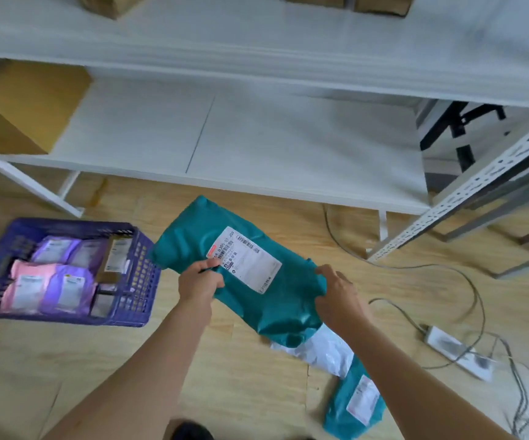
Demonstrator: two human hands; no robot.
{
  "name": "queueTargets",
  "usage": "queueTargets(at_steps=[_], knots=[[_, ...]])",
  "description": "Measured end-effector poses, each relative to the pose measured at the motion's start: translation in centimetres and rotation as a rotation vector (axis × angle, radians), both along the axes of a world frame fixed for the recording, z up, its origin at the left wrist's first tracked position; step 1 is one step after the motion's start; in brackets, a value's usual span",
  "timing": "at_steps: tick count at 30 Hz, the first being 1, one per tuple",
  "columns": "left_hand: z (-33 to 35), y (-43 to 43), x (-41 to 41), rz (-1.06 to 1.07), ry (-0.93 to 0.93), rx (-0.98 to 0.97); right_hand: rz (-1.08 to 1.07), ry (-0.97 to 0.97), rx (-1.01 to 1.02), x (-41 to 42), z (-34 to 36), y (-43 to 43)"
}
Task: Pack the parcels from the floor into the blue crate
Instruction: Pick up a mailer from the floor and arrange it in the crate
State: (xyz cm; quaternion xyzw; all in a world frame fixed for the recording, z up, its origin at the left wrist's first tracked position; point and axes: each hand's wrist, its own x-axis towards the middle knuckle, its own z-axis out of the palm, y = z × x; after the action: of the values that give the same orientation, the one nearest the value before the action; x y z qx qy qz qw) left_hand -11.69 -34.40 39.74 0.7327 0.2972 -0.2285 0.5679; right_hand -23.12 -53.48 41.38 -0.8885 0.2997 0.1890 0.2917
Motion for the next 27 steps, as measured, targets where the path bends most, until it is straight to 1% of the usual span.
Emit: queueTargets(at_steps=[3, 6, 11, 14, 17, 21, 27], knots=[[2.5, 4.0, 2.1, 0.049, -0.03, -0.029, 0.041, -0.036, 0.006, 2.9, 2.0, 3.4], [4.8, 8.7, 4.1, 0.1, -0.048, -0.054, 0.093, 0.004, 0.04, 6.3, 3.9, 7.5], [7.5, 17.5, 6.9, 0.145, -0.084, -0.054, 0.06, -0.013, 0.156, 11.8, 5.9, 15.9], [7.8, 23.4, 8.3, 0.134, -0.1, -0.048, 0.072, -0.019, 0.186, 15.0, 6.8, 21.2], [8.0, 28.4, 9.7, 0.087, -0.105, 0.021, 0.094, -0.068, 0.159, 18.2, 7.8, 26.0], [8.2, 34.2, 11.7, 0.163, -0.095, 0.041, 0.116, -0.105, 0.188, 22.2, 8.4, 32.4], [7.5, 41.1, 16.6, 0.232, 0.01, 0.036, 0.149, -0.133, 0.212, 28.4, 6.8, 39.4]])
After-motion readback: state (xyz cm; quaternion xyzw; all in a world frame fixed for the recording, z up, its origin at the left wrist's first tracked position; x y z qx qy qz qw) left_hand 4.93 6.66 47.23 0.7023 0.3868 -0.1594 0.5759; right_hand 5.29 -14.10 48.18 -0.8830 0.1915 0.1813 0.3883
